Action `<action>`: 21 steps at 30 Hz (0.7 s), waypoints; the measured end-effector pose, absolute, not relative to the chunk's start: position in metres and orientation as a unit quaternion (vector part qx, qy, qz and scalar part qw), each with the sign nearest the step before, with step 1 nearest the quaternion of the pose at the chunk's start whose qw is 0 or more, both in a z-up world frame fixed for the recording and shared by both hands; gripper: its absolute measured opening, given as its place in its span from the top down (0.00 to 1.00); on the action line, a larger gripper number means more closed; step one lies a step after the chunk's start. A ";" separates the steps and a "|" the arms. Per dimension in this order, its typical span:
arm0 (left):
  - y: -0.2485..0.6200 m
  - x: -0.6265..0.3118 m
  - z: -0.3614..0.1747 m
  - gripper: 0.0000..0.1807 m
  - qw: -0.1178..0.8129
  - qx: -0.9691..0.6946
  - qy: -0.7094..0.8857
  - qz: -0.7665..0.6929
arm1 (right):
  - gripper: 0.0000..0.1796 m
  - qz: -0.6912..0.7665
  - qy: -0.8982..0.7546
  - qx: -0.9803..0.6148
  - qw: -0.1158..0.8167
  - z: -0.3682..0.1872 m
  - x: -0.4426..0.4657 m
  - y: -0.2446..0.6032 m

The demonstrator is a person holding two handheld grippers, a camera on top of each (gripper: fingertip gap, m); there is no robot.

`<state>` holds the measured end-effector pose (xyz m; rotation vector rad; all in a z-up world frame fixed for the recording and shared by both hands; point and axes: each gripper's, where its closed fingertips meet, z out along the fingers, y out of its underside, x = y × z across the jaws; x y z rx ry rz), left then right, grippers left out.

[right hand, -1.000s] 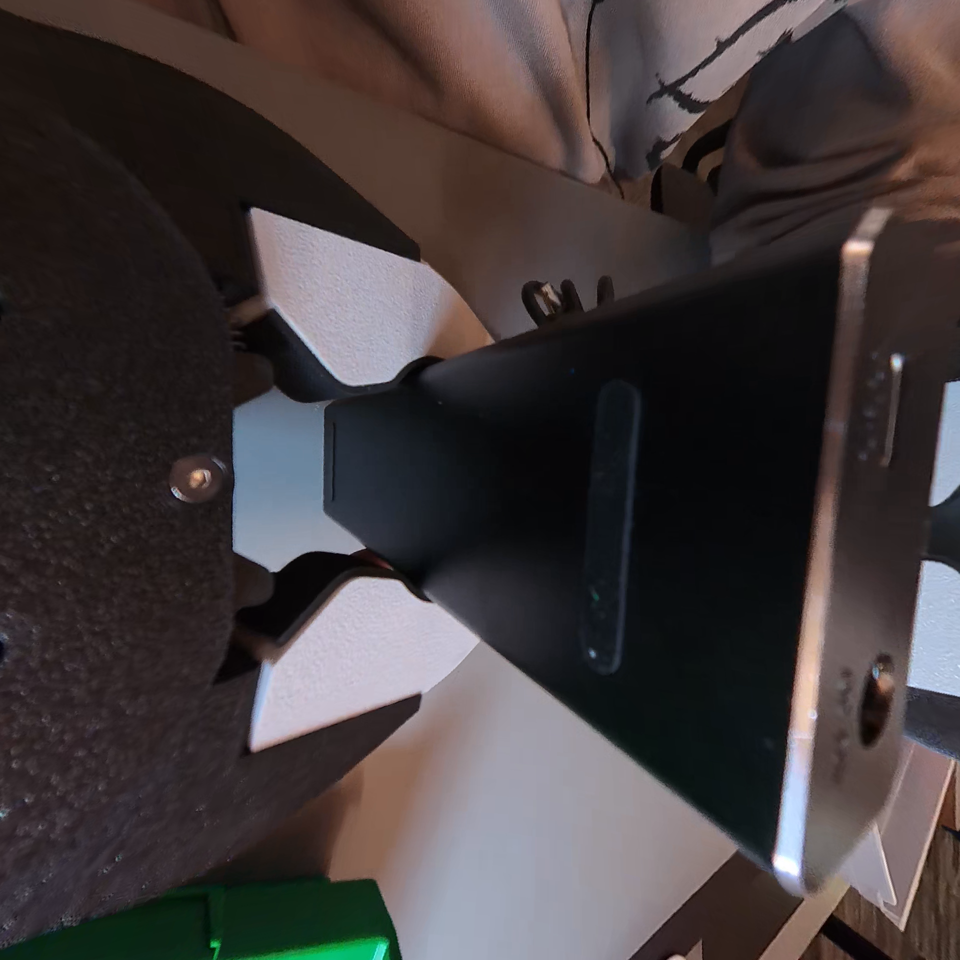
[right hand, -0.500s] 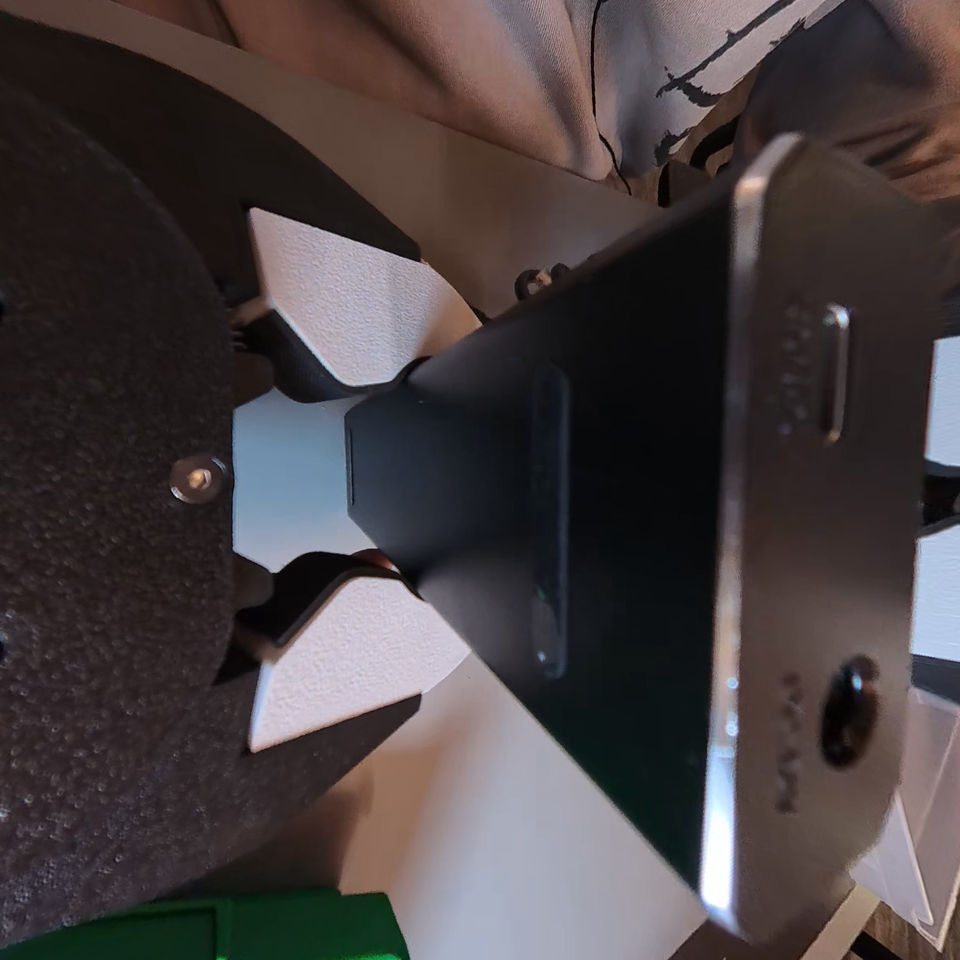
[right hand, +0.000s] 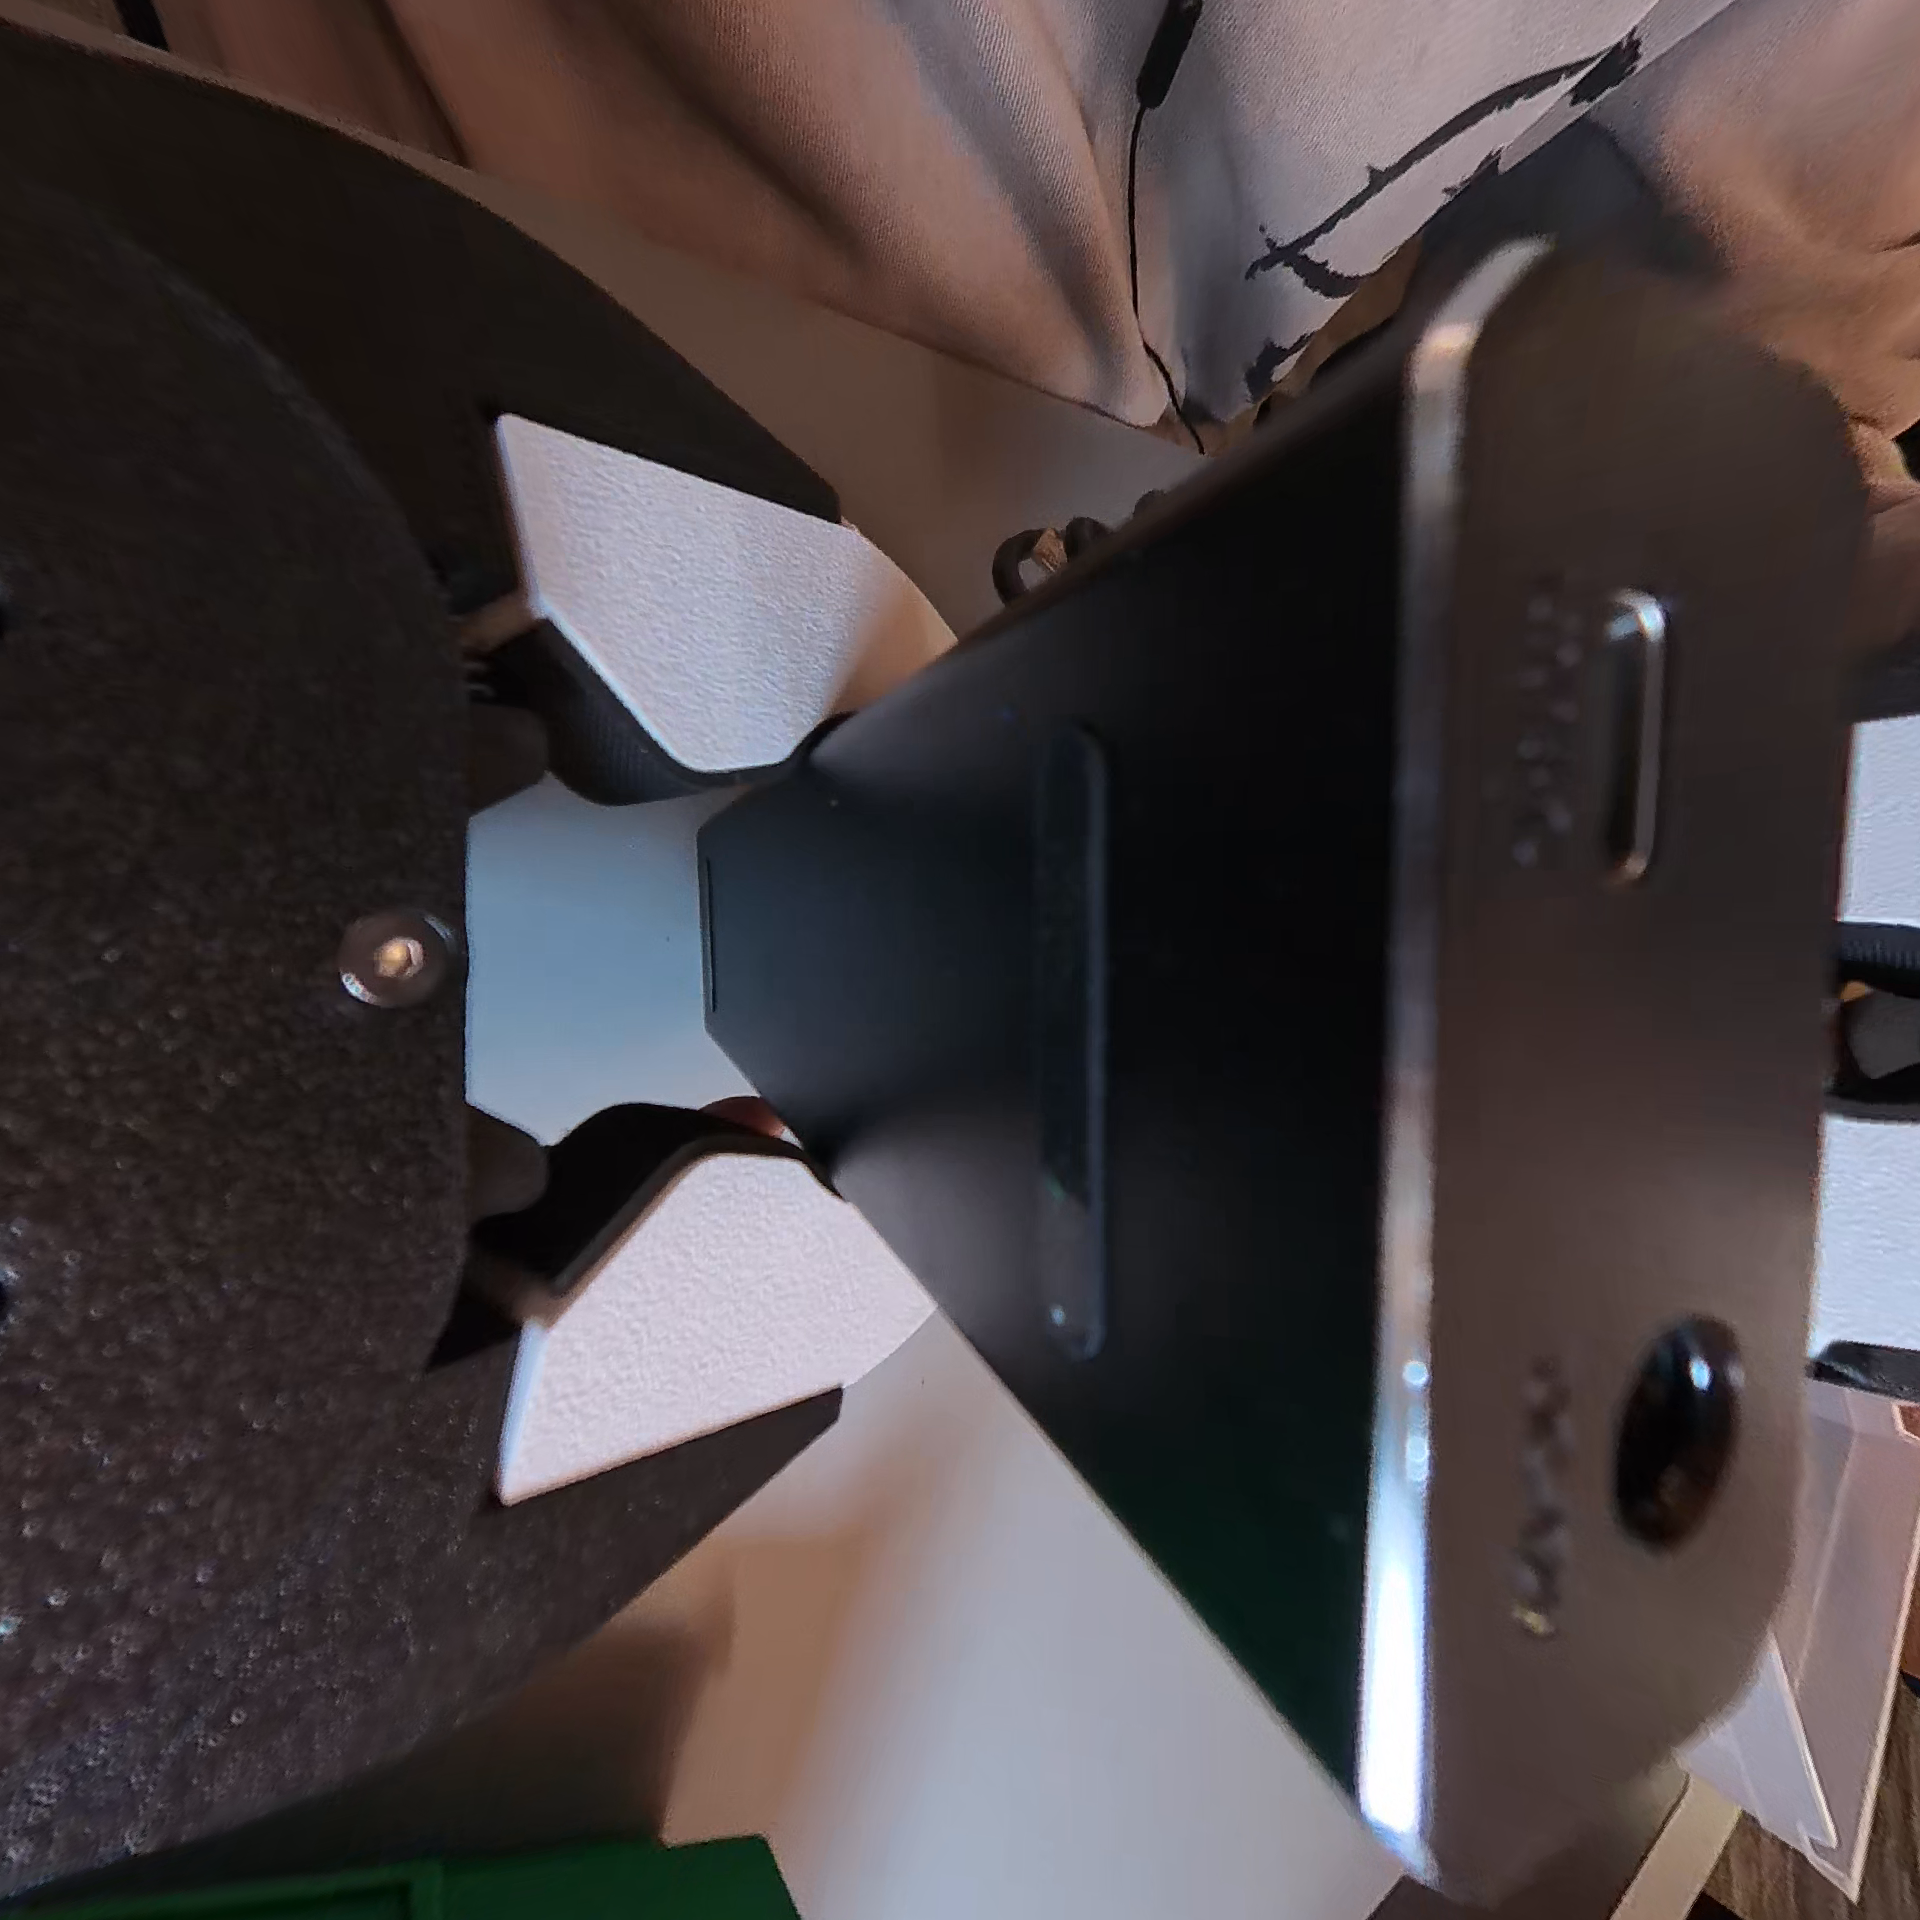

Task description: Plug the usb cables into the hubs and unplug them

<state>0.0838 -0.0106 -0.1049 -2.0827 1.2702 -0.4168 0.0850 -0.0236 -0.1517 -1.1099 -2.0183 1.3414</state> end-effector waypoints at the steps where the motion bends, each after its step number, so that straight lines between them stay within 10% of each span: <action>1: -0.010 0.085 -0.105 0.96 0.330 -0.794 0.482 -0.167 | 0.60 0.490 -0.734 -0.406 0.237 -0.152 0.085 -0.023; 21: -0.019 0.096 -0.116 0.96 0.332 -0.775 0.462 -0.276 | 0.60 0.533 -0.721 -0.382 0.224 -0.151 0.087 -0.036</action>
